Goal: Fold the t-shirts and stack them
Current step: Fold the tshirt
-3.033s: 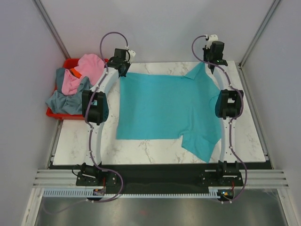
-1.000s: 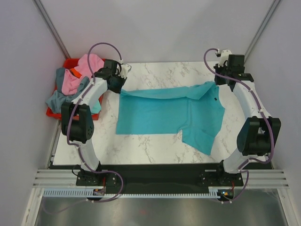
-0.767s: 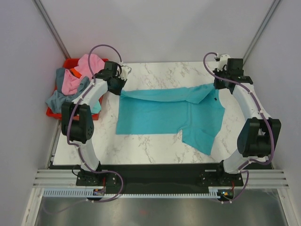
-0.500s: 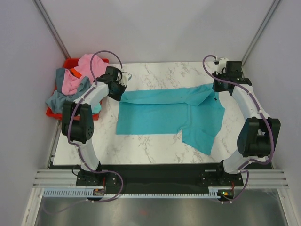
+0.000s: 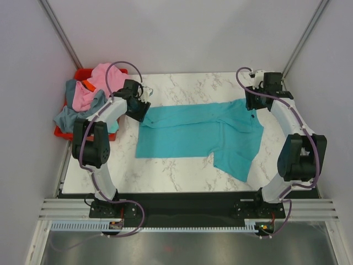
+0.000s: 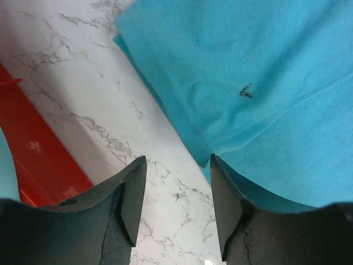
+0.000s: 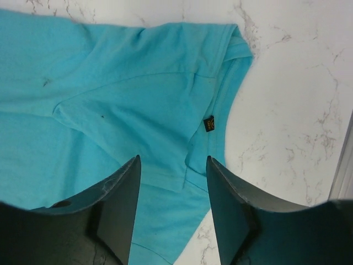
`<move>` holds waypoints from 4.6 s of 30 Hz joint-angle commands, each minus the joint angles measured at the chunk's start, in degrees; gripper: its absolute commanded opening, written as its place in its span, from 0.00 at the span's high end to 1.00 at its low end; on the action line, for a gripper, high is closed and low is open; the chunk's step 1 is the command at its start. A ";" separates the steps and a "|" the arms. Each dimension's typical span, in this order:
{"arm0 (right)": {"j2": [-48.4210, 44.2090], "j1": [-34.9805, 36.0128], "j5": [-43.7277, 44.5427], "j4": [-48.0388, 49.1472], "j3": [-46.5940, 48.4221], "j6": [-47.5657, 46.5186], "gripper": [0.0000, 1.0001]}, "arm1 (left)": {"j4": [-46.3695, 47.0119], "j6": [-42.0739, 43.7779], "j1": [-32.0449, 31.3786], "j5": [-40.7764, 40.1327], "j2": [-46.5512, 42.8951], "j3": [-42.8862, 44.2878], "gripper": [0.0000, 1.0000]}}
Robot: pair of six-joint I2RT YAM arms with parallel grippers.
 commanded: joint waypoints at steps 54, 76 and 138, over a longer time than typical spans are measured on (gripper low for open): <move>22.69 6.81 -10.62 3.83 11.87 3.69 0.47 | -16.48 -7.06 4.02 7.22 10.76 13.65 0.58; 20.84 6.19 -8.25 4.01 10.55 3.95 0.48 | -19.21 -7.58 3.67 12.56 8.98 21.64 0.61; 0.98 6.37 -2.27 -3.02 -10.36 -5.54 0.55 | -19.73 -9.34 0.59 22.50 20.42 25.08 0.65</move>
